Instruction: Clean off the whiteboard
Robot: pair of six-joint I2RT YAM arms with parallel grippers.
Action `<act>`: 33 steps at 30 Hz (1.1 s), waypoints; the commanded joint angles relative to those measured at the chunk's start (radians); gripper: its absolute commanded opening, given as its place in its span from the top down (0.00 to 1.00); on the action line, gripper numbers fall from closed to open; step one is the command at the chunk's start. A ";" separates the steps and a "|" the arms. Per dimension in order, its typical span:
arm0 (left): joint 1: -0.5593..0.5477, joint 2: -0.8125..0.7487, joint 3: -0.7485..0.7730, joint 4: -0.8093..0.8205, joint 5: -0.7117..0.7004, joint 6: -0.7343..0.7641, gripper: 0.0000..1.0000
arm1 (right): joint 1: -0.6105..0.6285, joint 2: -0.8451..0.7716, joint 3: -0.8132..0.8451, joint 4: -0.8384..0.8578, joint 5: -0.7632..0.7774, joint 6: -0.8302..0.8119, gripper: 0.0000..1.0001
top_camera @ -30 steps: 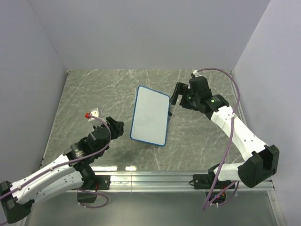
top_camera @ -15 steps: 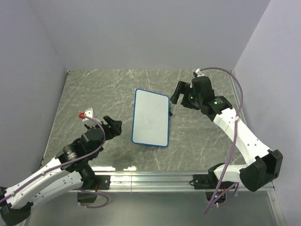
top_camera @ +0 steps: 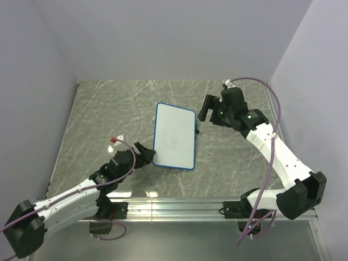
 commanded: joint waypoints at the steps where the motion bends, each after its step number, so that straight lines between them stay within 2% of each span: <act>1: 0.049 0.045 0.003 0.263 0.116 -0.006 0.20 | 0.004 -0.017 0.046 -0.041 0.031 -0.031 0.00; 5: 0.102 0.114 0.001 0.337 0.205 0.006 0.23 | 0.004 -0.003 0.044 -0.055 0.036 -0.026 0.00; 9: 0.136 0.213 0.019 0.427 0.373 0.035 0.33 | 0.003 0.015 0.046 -0.050 0.026 -0.008 0.00; 12: 0.144 0.345 0.082 0.446 0.470 0.079 0.40 | 0.003 0.032 0.056 -0.044 0.019 0.003 0.00; 13: 0.145 0.377 0.099 0.443 0.520 0.087 0.43 | 0.004 0.037 0.065 -0.044 0.016 0.005 0.00; 16: 0.153 0.483 0.154 0.458 0.582 0.115 0.64 | 0.004 0.057 0.090 -0.056 0.016 0.001 0.01; 17: 0.156 0.493 0.173 0.414 0.584 0.139 0.84 | 0.003 0.063 0.096 -0.058 0.017 0.000 0.01; 19: 0.161 0.497 0.266 0.278 0.544 0.176 0.96 | 0.003 0.066 0.108 -0.062 0.019 -0.005 0.01; 20: 0.162 0.491 0.307 0.203 0.475 0.237 0.99 | 0.003 0.069 0.110 -0.062 0.020 -0.005 0.01; 23: 0.165 0.454 0.487 -0.165 0.333 0.367 0.99 | 0.004 0.071 0.115 -0.059 0.020 -0.005 0.01; 24: 0.168 0.444 0.513 -0.166 0.270 0.398 0.99 | 0.004 0.072 0.115 -0.056 0.017 -0.003 0.01; 25: 0.173 0.424 0.535 -0.264 0.240 0.424 0.99 | 0.003 0.074 0.113 -0.056 0.017 -0.003 0.01; 27: 0.203 0.416 0.593 -0.347 0.190 0.480 0.99 | 0.003 0.078 0.110 -0.047 0.013 0.000 0.01; 28: 0.216 0.416 0.605 -0.417 0.189 0.495 0.99 | 0.004 0.081 0.110 -0.044 0.011 0.000 0.01; 33: 0.242 0.402 0.628 -0.560 0.150 0.586 0.99 | 0.003 0.115 0.131 -0.032 -0.001 0.000 0.02</act>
